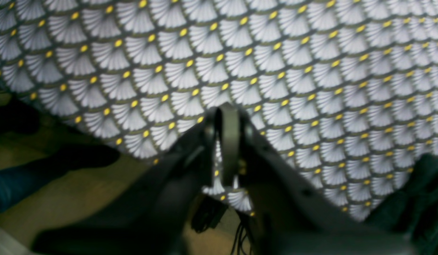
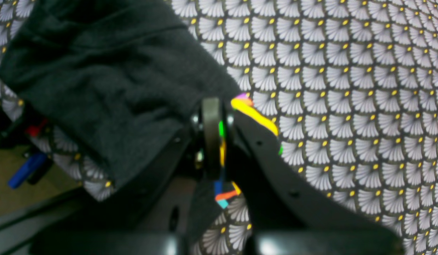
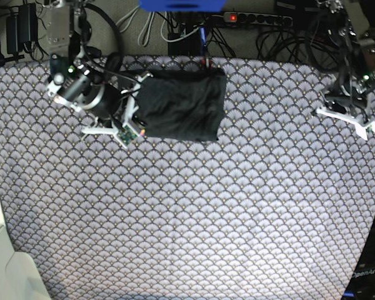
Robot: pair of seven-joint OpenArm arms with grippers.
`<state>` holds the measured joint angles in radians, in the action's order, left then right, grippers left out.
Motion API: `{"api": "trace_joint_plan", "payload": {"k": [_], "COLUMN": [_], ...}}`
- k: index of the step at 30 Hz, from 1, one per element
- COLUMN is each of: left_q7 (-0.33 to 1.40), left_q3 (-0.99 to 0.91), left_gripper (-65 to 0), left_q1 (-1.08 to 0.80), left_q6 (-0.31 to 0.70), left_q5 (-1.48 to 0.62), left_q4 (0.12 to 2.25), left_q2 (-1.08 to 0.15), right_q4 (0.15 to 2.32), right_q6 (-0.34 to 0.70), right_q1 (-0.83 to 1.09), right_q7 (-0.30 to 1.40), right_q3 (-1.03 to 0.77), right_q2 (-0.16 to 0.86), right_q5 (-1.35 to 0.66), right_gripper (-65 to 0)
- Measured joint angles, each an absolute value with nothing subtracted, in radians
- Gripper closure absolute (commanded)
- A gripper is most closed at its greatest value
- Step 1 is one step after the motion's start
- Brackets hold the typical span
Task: Fold the T-shirt properly
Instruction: 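Move the left gripper to the folded bundle's side and grasp it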
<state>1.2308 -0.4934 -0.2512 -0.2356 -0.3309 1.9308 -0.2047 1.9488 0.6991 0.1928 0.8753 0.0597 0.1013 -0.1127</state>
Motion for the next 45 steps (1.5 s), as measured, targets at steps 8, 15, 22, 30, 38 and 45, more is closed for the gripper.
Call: {"api": "trace_joint_plan", "payload": {"k": [8, 15, 22, 30, 38, 45], "left_q7": [1.229, 1.319, 1.364, 1.209, 1.147, 1.132], "left_q3": [-0.613, -0.672, -0.404, -0.153, -0.064, -0.01], "left_gripper": [-63.2, -58.6, -58.7, -58.6, -58.6, -58.5], "left_q1": [-0.252, -0.248, -0.175, -0.092, -0.052, -0.051], "left_q6": [-0.206, 0.168, 0.21, 0.205, 0.214, 0.213], "left_q5": [-0.462, -0.941, -0.841, -0.704, -0.732, -0.729], "left_q4": [1.963, 1.971, 1.876, 1.616, 1.506, 1.506], "left_q2": [-0.174, -0.172, -0.158, -0.104, -0.085, -0.085], "right_q4": [1.952, 1.953, 1.953, 1.953, 1.953, 1.953], "right_q6": [0.699, 0.699, 0.699, 0.699, 0.699, 0.699], "right_q1": [0.221, 0.231, 0.231, 0.234, 0.253, 0.255], "right_q7": [0.876, 0.876, 0.873, 0.872, 0.871, 0.875], "right_q3": [0.059, 0.059, -0.083, -0.15, -0.183, -0.184], "right_q2": [0.116, 0.126, 0.145, 0.167, 0.178, 0.177], "right_q5": [-0.11, -0.112, -0.11, -0.115, -0.112, -0.112], "right_gripper": [0.0, 0.0, 0.0, 0.0, 0.0, 0.0]}}
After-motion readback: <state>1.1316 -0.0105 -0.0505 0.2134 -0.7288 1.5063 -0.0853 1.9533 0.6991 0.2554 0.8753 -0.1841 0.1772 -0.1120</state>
